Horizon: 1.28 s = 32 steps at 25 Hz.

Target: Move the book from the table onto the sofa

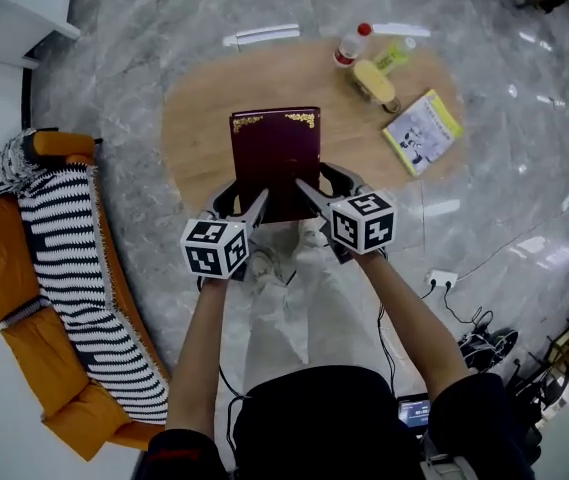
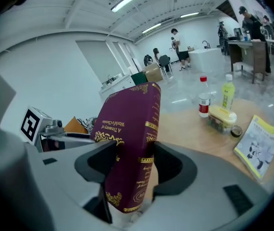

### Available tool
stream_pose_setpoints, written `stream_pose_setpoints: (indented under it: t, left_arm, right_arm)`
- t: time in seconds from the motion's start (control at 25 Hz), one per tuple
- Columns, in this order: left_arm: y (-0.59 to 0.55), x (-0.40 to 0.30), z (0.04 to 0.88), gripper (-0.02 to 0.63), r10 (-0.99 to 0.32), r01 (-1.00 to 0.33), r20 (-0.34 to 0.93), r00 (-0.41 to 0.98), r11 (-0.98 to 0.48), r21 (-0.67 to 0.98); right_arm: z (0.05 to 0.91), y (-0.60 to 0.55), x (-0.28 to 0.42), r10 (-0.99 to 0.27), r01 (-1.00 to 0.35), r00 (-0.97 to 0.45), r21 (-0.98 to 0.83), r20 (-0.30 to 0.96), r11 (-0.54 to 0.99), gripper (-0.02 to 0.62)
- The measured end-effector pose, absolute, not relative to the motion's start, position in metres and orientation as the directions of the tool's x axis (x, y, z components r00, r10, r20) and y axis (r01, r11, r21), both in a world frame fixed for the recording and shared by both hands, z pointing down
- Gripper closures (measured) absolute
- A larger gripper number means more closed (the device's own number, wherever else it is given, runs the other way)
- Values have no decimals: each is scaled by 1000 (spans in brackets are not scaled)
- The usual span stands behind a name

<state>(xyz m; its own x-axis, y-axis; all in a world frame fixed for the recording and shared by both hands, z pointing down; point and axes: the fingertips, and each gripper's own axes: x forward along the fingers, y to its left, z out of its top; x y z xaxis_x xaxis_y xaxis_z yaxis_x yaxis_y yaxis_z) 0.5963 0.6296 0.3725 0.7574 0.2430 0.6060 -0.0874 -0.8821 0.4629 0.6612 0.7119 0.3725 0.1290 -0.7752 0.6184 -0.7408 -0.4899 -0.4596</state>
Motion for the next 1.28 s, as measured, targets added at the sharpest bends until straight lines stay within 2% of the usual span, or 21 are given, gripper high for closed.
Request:
stream_pose_setpoints:
  t: [0.52,0.96,1.28]
  left_arm:
    - [621,533,250,359,111,-152,551,827,-899,411]
    - [618,534,197,359,5,-210,504,864,-906,368]
    - [594,518,170,362,-168,-353,486,858,-880,317]
  right_arm:
    - [245,692,610,-824,-864,64,-382,563,-328,341]
    - [190,683,617,-857,-909,24,-345,515,-234,342]
    - [166,645,611,-889,-933,-112,-356,444,-60,344]
